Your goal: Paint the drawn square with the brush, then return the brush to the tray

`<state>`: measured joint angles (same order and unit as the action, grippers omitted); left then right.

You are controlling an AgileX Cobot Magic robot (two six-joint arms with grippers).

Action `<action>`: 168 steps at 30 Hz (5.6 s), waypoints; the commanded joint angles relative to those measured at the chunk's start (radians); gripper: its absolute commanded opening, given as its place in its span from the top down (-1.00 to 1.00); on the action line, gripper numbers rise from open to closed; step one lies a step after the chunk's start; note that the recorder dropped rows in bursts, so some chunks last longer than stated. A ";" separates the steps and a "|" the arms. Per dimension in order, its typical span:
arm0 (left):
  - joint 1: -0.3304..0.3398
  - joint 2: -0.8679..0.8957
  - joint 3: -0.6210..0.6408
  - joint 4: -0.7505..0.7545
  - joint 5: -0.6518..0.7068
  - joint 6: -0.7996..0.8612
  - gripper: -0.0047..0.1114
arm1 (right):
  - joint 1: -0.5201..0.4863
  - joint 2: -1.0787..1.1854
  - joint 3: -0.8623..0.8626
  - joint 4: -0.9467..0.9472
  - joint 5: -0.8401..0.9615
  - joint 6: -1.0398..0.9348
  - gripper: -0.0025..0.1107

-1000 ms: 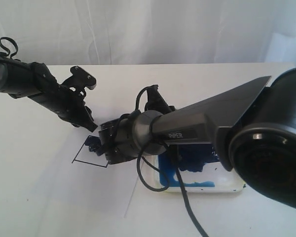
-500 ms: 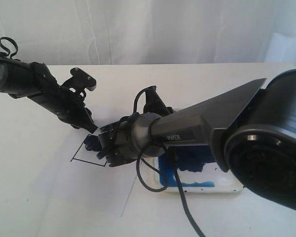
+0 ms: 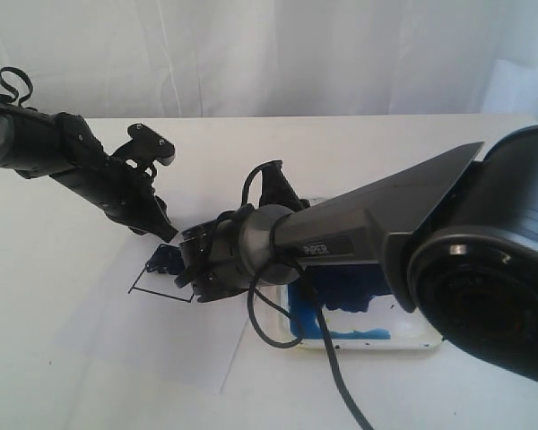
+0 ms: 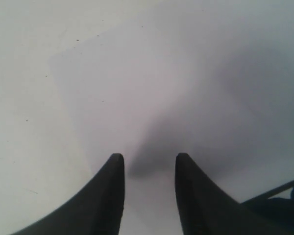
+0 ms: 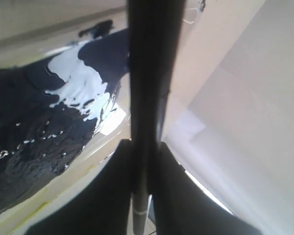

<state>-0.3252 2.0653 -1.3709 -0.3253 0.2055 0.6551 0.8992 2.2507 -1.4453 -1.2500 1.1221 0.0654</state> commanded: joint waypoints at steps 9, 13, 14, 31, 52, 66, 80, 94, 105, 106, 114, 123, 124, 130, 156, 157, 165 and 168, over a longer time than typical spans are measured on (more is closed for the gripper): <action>0.003 0.000 0.005 -0.019 0.021 -0.008 0.23 | 0.017 0.014 -0.001 -0.001 0.008 -0.017 0.96; 0.003 0.000 0.005 -0.019 0.021 -0.008 0.23 | 0.019 0.014 -0.001 -0.001 0.000 -0.017 0.96; 0.003 0.000 0.005 -0.019 0.021 -0.008 0.23 | 0.019 0.014 -0.001 -0.001 0.000 -0.017 0.96; 0.003 0.000 0.005 -0.019 0.025 -0.006 0.23 | 0.041 0.014 0.001 0.000 0.024 -0.040 0.96; 0.003 0.000 0.005 -0.015 0.029 -0.004 0.23 | 0.043 0.014 0.001 0.000 0.032 -0.058 0.96; 0.003 0.000 0.005 -0.015 0.033 -0.002 0.23 | 0.033 0.022 0.001 -0.010 0.061 0.030 0.96; 0.003 0.000 0.005 -0.013 0.037 -0.002 0.23 | 0.018 0.043 0.001 -0.088 0.098 0.100 0.96; 0.003 0.000 0.005 -0.013 0.042 -0.002 0.23 | 0.018 0.043 0.001 -0.094 0.099 0.105 0.96; 0.003 0.000 0.005 -0.012 0.048 -0.002 0.23 | 0.017 0.043 0.001 -0.088 0.099 0.060 0.96; 0.003 0.000 0.005 -0.012 0.048 -0.002 0.23 | 0.017 0.043 0.001 -0.086 0.091 0.047 0.96; 0.003 0.000 0.005 -0.012 0.048 -0.002 0.23 | 0.019 0.043 0.001 -0.086 0.088 0.036 0.96; 0.003 0.000 0.005 -0.012 0.048 -0.002 0.23 | 0.057 0.043 0.001 -0.091 0.083 -0.006 0.96; 0.003 0.000 0.005 -0.012 0.048 -0.002 0.23 | 0.057 0.043 0.001 -0.090 0.095 -0.006 0.96; 0.003 0.000 0.005 -0.010 0.048 -0.002 0.23 | 0.057 0.043 0.001 -0.077 0.099 -0.011 0.96; 0.003 0.000 0.005 -0.004 0.050 -0.002 0.23 | 0.059 -0.010 0.087 -0.016 0.099 0.023 0.96; 0.003 0.000 0.005 -0.004 0.050 -0.002 0.23 | 0.059 -0.017 0.091 -0.010 0.099 0.024 0.96; 0.003 0.000 0.005 -0.004 0.055 -0.002 0.23 | 0.057 -0.025 0.094 0.007 0.099 0.047 0.96; 0.003 0.000 0.005 -0.004 0.055 -0.002 0.23 | 0.057 -0.025 0.094 0.028 0.099 0.047 0.96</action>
<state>-0.3252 2.0653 -1.3709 -0.3263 0.2270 0.6551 0.9577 2.2368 -1.3553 -1.2411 1.2123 0.1019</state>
